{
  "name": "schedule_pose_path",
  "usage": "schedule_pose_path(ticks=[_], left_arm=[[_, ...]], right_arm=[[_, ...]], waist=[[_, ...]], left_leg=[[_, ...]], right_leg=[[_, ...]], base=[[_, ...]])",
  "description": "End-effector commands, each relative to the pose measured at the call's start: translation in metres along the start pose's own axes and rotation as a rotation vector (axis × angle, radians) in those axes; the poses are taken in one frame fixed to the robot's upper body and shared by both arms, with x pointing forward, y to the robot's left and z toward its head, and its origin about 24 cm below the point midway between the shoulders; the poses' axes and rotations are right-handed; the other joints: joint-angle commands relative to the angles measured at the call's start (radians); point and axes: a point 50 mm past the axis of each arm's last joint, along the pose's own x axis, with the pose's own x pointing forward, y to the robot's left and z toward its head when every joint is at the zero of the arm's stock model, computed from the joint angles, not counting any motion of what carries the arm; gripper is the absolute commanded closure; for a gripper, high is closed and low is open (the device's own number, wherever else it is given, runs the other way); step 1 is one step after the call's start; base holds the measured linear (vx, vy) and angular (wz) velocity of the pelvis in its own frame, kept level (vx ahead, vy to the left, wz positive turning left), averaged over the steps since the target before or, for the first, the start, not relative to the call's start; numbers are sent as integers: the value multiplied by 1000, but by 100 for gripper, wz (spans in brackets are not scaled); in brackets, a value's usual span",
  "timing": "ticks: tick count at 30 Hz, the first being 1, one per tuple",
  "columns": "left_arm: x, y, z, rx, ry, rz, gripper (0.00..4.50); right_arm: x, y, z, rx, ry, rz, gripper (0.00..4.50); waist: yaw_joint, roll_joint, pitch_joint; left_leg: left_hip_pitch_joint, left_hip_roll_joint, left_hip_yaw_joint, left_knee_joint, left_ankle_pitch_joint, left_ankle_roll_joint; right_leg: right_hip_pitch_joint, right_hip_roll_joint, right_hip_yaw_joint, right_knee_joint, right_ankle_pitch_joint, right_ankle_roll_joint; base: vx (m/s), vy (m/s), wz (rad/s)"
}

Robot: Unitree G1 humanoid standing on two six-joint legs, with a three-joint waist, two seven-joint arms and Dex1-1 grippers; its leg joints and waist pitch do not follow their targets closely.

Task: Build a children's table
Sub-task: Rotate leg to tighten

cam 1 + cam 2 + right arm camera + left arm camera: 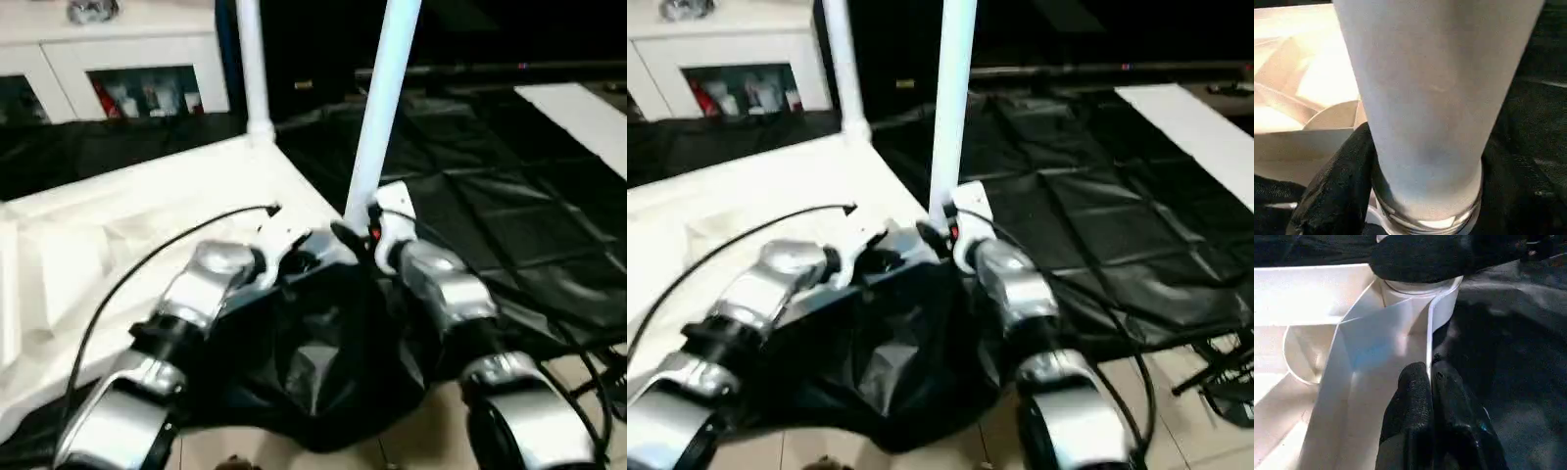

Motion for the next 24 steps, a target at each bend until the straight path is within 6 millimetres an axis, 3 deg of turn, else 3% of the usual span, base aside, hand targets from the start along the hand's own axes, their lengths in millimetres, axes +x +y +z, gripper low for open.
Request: schedule_pose_path(ticks=[1,3,6,9,11,16,20,24], left_arm=[[3,2,26,55,-90,54,450],[1,1,25,79,-103,26,450],[-1,0,22,96,-110,1,450],[-10,-3,15,125,-118,-76,450],[-13,-4,12,127,-119,-101,450],[-24,-8,5,160,-130,-211,450],[-31,-13,1,183,-125,-291,450],[-42,-12,-7,206,-94,-348,450]], right_arm=[[13,42,-7,71,23,178,110],[13,42,-6,70,22,201,108],[12,40,-6,41,18,208,68],[6,34,-4,-45,18,280,61],[2,32,-4,-80,19,322,61],[-17,23,-5,-216,32,487,61],[-28,14,-5,-275,52,565,61],[-40,6,-2,-306,66,637,61]], waist=[[-1,8,-73],[-5,7,-70],[-7,5,-70],[-16,7,-72],[-18,7,-72],[-13,5,-71],[-8,6,-66],[0,3,-66]], left_leg=[[4,6,9,-57,-112,31],[3,7,9,-60,-128,35],[3,7,9,-59,-130,37],[-2,7,8,-58,-118,44],[2,8,9,-56,-103,55],[3,11,11,-55,-111,77],[7,13,13,-59,-156,59],[5,13,11,-58,-143,63]], right_leg=[[70,-60,54,-73,38,-231],[71,-60,54,-75,12,-227],[71,-62,55,-77,-3,-227],[74,-60,53,-72,22,-232],[72,-58,54,-70,60,-244],[71,-58,53,-71,59,-252],[65,-60,55,-78,-29,-247],[68,-57,55,-76,-19,-235]], base=[[0,0,0],[0,0,0],[0,0,0],[0,0,0],[0,0,0],[0,0,0],[0,0,0],[0,0,0]])
